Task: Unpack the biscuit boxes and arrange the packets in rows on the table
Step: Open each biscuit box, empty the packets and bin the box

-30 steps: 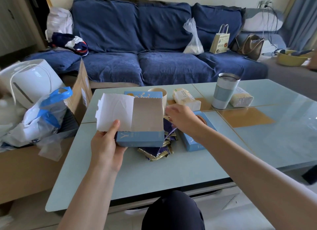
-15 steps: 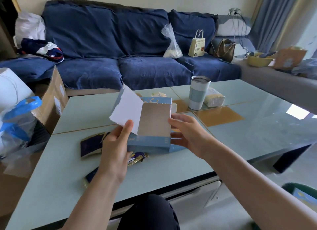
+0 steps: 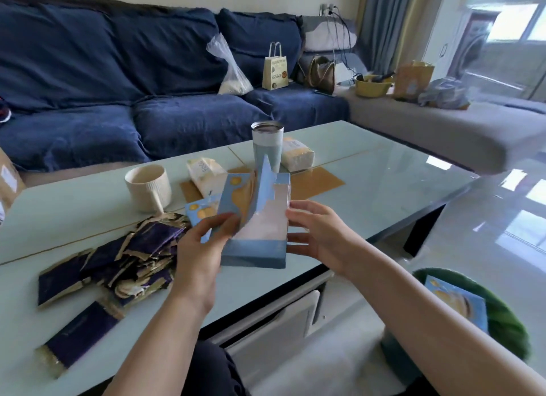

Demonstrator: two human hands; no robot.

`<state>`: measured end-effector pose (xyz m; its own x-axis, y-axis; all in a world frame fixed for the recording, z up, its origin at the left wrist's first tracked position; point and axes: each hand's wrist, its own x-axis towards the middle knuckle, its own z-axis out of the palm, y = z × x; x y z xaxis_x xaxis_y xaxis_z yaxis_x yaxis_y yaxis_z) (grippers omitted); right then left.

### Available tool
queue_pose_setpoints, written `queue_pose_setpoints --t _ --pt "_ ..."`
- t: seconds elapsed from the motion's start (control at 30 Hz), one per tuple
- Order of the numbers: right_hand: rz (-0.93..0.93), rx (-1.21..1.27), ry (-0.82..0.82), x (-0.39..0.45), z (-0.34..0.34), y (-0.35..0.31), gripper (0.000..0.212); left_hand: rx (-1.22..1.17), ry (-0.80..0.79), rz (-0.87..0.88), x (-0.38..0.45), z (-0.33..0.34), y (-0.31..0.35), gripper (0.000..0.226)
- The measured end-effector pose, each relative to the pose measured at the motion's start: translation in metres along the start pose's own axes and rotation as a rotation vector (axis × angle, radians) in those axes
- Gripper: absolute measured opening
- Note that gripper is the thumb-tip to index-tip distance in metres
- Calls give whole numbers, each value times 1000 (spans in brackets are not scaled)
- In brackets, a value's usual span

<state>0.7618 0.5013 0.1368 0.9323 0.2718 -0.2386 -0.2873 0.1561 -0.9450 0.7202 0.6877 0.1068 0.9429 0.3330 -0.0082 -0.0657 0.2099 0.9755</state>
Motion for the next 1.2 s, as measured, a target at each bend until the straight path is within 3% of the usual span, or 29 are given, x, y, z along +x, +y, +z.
queue_pose_setpoints --t 0.13,0.23,0.4,0.53,0.67,0.87,1.1,1.2 --pt "-15 122 42 -11 -33 0 17 29 8 4 -2 31 -14 34" --pt "-13 150 81 -17 -55 2 29 77 8 58 -3 53 -28 43" --pt "-120 26 161 -27 -81 13 31 197 -58 77 -3 82 -48 75" --pt "-221 -109 275 -29 -96 21 34 222 -187 -26 -5 101 -58 101" --pt "-279 -129 364 -34 -116 19 30 133 -347 -119 -7 120 -66 84" --pt "-203 -107 495 -45 -160 26 25 -8 -513 -283 -13 158 -88 73" --pt "-51 -178 620 -63 -223 47 16 64 -597 -402 -29 210 -129 59" --pt "15 -243 682 -72 -254 59 19 217 -650 -298 -41 235 -147 48"
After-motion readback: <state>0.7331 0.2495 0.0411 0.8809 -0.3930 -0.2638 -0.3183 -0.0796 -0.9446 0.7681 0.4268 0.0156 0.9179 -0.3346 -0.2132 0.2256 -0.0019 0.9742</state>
